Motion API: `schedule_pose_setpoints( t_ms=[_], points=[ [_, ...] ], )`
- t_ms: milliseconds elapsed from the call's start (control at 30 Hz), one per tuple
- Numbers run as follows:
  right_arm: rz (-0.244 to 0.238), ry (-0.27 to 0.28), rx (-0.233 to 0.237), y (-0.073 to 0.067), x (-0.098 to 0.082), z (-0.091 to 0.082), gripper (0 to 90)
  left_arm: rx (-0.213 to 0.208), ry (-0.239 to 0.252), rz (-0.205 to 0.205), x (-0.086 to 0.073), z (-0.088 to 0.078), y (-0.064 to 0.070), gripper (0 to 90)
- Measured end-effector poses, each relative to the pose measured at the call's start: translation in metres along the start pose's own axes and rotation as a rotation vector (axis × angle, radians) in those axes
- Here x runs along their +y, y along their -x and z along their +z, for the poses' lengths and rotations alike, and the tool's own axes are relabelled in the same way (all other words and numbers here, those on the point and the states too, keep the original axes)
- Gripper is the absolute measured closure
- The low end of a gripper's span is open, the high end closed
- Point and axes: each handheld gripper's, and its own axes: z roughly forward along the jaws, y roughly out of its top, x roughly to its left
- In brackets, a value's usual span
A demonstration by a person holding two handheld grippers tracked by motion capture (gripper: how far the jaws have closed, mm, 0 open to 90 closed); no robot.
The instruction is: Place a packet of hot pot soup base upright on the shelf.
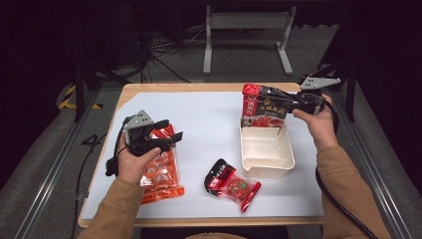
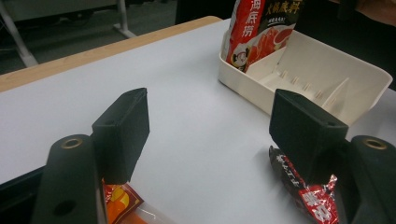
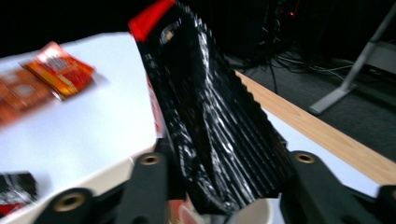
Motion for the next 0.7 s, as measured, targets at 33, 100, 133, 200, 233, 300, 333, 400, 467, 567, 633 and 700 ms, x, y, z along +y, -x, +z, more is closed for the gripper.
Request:
schedule_pose_setpoints(
  t_ms=[33, 100, 133, 200, 233, 300, 333, 400, 467, 567, 633, 700],
  points=[
    [0.022, 0.009, 0.010, 0.000, 0.000, -0.002, 55.8, 0.000, 0.001, -0.004, 0.000, 0.000, 0.000, 29.4],
    [0.018, 0.012, 0.000, -0.001, 0.001, -0.005, 51.0, 0.000, -0.001, 0.000, -0.001, -0.002, -0.001, 29.1],
    [0.013, 0.002, -0.015, -0.002, 0.002, -0.008, 49.1, 0.000, -0.005, -0.005, -0.002, -0.003, -0.002, 29.0],
    [0.026, 0.002, -0.014, -0.003, 0.002, -0.013, 45.0, 0.000, -0.004, -0.001, -0.002, -0.004, -0.003, 28.4],
    [0.030, 0.001, -0.017, -0.004, 0.002, -0.014, 43.4, 0.003, -0.003, -0.003, -0.003, -0.005, -0.003, 28.2],
    [0.042, 0.000, -0.024, -0.005, 0.001, -0.020, 40.8, 0.003, -0.003, 0.002, -0.004, -0.007, -0.005, 27.7],
    [0.056, 0.007, -0.022, -0.006, -0.001, -0.025, 40.7, 0.002, -0.003, -0.002, -0.005, -0.009, -0.005, 27.7],
    [0.058, 0.009, -0.043, -0.007, -0.003, -0.033, 40.0, 0.000, -0.003, -0.001, -0.006, -0.011, -0.007, 27.7],
    [0.076, 0.019, -0.047, -0.009, -0.006, -0.041, 38.6, 0.000, -0.003, 0.000, -0.007, -0.012, -0.008, 27.8],
    [0.074, 0.021, -0.058, -0.011, -0.007, -0.047, 37.7, 0.002, -0.014, 0.000, -0.008, -0.016, -0.010, 28.1],
    [0.080, 0.026, -0.060, -0.015, -0.009, -0.056, 36.8, 0.004, -0.019, 0.000, -0.009, -0.019, -0.012, 28.2],
    [0.082, 0.028, -0.067, -0.019, -0.010, -0.062, 36.7, 0.009, -0.019, 0.001, -0.010, -0.021, -0.014, 28.5]
  ],
)
